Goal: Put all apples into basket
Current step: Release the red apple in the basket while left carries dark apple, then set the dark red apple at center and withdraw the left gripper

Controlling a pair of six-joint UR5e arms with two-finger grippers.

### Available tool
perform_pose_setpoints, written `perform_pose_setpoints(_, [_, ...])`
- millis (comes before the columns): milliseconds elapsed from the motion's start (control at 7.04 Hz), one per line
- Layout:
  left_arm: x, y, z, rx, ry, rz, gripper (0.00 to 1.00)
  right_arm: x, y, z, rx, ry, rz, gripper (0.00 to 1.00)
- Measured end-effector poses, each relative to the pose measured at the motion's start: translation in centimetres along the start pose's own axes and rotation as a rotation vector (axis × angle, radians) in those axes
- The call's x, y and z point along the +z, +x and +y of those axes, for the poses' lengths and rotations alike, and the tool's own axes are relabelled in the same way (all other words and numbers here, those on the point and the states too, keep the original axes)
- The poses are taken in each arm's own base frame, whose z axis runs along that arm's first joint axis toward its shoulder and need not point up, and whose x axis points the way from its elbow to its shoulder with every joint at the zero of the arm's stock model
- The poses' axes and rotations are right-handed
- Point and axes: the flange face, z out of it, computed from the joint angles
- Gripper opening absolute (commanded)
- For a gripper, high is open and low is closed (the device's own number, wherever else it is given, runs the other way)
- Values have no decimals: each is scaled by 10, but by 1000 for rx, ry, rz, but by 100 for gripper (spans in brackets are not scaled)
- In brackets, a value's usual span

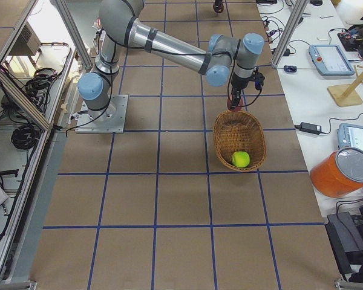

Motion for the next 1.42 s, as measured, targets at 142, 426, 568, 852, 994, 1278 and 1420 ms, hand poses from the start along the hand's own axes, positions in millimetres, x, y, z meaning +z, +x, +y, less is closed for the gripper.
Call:
perform_pose_setpoints(142, [-13,17,1,-28,-24,30,46,22,43,-10,-36,20,8,0])
perform_pose_setpoints(426, [-61,112,-18,-145,-93,84,46,67,86,-23,-71,31,14,55])
perform_pose_setpoints(568, [-81,185,-38,-244,-113,94,46,84,98,-26,-71,26,11,85])
perform_pose_setpoints(852, [-94,338,-66,-335,-128,115,46,100,110,-32,-64,45,12,100])
perform_pose_setpoints(994, [-82,414,-71,-351,-132,112,46,97,113,-33,-61,53,17,100])
perform_pose_setpoints(1278, [-34,529,-56,-414,-118,95,50,55,103,-22,-71,55,5,100])
perform_pose_setpoints(1420, [-10,549,-48,-473,-86,97,97,18,83,-9,-90,50,-33,100])
